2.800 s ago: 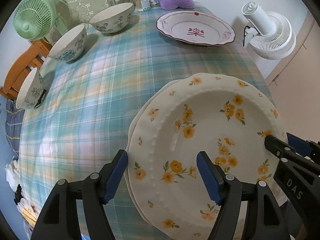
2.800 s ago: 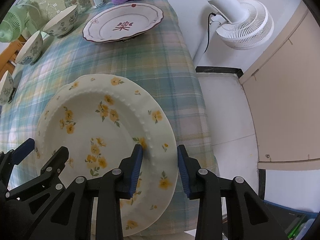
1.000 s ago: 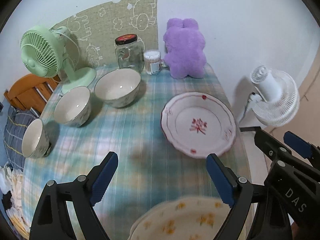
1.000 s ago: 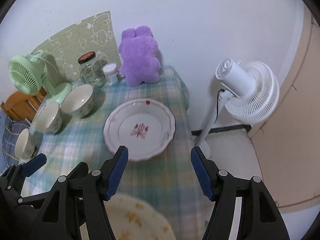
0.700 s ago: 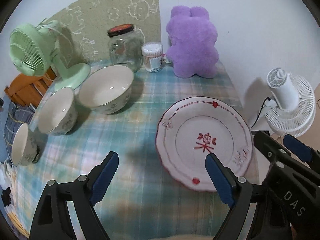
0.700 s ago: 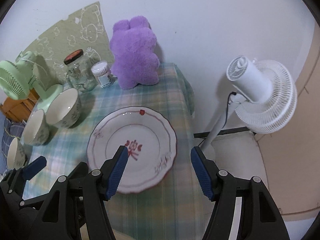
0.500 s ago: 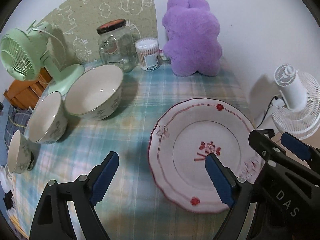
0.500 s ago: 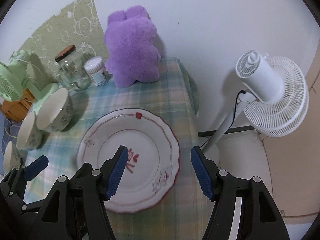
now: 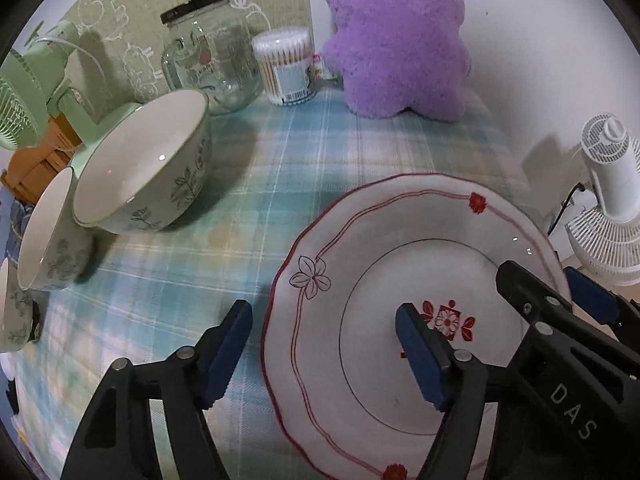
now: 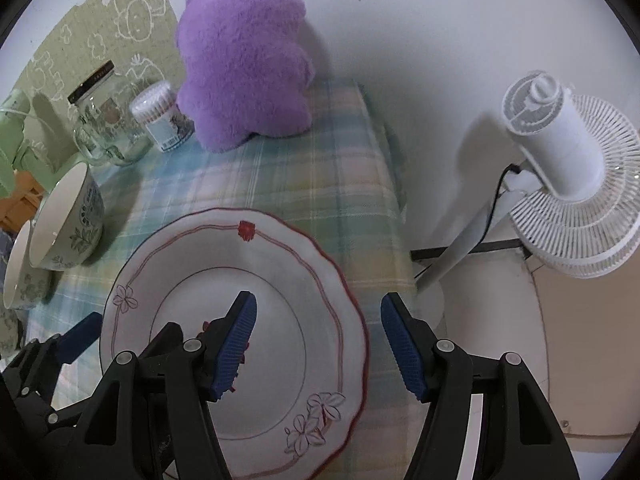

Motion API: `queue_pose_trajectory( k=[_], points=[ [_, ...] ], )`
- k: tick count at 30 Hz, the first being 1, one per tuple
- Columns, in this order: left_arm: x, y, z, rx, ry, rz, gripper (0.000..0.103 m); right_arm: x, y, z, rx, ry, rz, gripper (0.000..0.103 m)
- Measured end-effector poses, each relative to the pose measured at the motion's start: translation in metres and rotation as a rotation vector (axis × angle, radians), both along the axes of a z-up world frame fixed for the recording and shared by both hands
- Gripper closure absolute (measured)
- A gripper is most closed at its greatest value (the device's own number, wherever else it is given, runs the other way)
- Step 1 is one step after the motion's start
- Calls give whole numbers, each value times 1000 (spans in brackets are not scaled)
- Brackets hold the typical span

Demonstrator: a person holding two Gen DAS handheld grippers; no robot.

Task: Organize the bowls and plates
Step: 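Move the right gripper toward the red-rimmed white plate, then close the right gripper on the rim of the red-rimmed white plate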

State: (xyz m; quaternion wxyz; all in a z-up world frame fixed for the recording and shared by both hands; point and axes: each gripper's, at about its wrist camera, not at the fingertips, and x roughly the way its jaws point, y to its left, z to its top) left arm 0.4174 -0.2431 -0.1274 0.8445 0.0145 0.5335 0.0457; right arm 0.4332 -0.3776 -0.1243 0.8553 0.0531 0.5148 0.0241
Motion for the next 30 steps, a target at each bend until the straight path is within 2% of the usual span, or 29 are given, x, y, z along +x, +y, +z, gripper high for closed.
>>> queue_pose_trajectory(
  k=[3, 12, 22, 30],
  points=[
    [0, -1, 1, 1, -13, -10, 33, 4, 1, -6, 19, 20, 5, 46],
    [-7, -3, 3, -3, 11, -36, 36, 5, 7, -8, -37, 37, 11, 50],
    [-35, 20, 5, -3, 72, -28, 36, -22, 23, -7, -6, 114, 54, 50],
    [-48, 22, 5, -5, 49, -50, 36, -36, 31, -10, -41, 115, 55, 50]
  ],
)
